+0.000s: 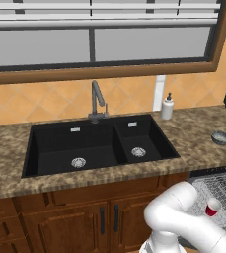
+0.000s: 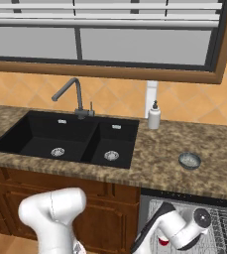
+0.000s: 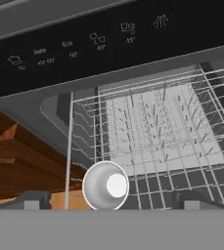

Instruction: Pick up the cup and bowl from the counter, place them in the dishwasher, and close the dishwasher door.

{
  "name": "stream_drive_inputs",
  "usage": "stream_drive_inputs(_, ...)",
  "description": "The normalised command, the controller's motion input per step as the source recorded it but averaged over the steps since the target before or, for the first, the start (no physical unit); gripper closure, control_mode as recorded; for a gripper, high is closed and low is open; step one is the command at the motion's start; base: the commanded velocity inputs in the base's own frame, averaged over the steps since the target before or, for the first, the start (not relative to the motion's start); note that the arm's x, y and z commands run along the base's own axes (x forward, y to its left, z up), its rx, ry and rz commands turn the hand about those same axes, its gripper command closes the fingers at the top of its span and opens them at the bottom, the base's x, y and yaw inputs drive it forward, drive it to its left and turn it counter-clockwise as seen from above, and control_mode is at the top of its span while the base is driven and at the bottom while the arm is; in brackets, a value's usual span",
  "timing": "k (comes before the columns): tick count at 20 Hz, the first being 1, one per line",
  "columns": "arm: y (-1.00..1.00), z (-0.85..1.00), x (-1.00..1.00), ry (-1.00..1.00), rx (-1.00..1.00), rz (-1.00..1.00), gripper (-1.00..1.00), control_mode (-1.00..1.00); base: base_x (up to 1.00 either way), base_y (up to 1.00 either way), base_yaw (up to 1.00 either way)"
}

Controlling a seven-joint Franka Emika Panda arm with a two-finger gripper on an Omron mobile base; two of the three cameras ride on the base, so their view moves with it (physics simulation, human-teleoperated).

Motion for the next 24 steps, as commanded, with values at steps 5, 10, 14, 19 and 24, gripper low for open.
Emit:
stream_drive_inputs(5, 0.13, 0.96, -0.03, -0.09, -0.03, 0.10, -1.00, -1.00, 0.00, 0.00, 0.00)
stream_drive_inputs(10, 0.02, 1.00, 0.00, 0.00, -0.08, 0.02, -1.00, -1.00, 0.00, 0.00, 0.00)
stream_drive_inputs(14, 0.00, 1.00, 0.50, 0.04, -0.07, 0.00, -1.00, -1.00, 0.00, 0.00, 0.00)
stream_drive_inputs(19, 0.00, 0.97, 0.59, 0.15, -0.06, -0.06, -1.00, -1.00, 0.00, 0.00, 0.00)
stream_drive_inputs(24, -0.01, 0.31, 0.71, 0.19, -0.01, -0.18, -1.00, -1.00, 0.00, 0.00, 0.00)
